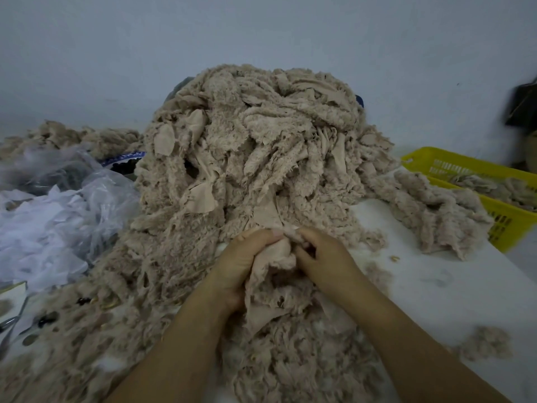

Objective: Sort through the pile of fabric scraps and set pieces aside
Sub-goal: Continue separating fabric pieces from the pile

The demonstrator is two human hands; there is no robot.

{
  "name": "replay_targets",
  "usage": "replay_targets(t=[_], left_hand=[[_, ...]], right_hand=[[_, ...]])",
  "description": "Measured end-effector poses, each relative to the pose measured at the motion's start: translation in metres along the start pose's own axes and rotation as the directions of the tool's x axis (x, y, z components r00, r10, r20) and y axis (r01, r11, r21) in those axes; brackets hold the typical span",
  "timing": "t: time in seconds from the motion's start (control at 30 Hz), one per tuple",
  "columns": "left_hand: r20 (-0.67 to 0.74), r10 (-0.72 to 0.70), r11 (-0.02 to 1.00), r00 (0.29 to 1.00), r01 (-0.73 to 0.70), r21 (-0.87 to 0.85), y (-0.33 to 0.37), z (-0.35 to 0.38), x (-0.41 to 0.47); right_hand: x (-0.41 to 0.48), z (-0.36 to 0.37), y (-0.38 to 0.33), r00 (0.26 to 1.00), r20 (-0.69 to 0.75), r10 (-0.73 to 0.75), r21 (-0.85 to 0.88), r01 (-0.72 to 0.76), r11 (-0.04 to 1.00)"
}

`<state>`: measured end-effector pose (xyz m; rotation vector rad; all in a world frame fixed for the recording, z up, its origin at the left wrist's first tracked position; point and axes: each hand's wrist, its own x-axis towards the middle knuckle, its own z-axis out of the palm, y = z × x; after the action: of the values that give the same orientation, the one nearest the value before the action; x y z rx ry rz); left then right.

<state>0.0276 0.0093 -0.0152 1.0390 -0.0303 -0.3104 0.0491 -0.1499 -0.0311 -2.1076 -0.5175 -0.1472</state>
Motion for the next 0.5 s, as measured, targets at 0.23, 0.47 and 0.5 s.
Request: replay_targets(t=[0.23, 0.47, 0.5], left_hand=[[-0.012, -0.029, 0.977, 1.0, 0.026, -0.212, 0.01, -0.009, -0.005], [-0.099, -0.033, 0.987, 0.995, 0.017, -0.16, 0.011, -0.009, -0.003], [-0.11, -0.032, 0.991, 0.993, 0.017, -0.13, 0.01, -0.009, -0.001]], right_hand=[[0.007, -0.016, 0.015, 0.928, -0.322, 0.19, 0.003, -0.199, 0.98], [0.013, -0.029, 0.018, 0.849, -0.171, 0.501, 0.754, -0.215, 0.621], [0.014, -0.027, 0.017, 0.833, -0.126, 0.539, 0.795, -0.24, 0.557]])
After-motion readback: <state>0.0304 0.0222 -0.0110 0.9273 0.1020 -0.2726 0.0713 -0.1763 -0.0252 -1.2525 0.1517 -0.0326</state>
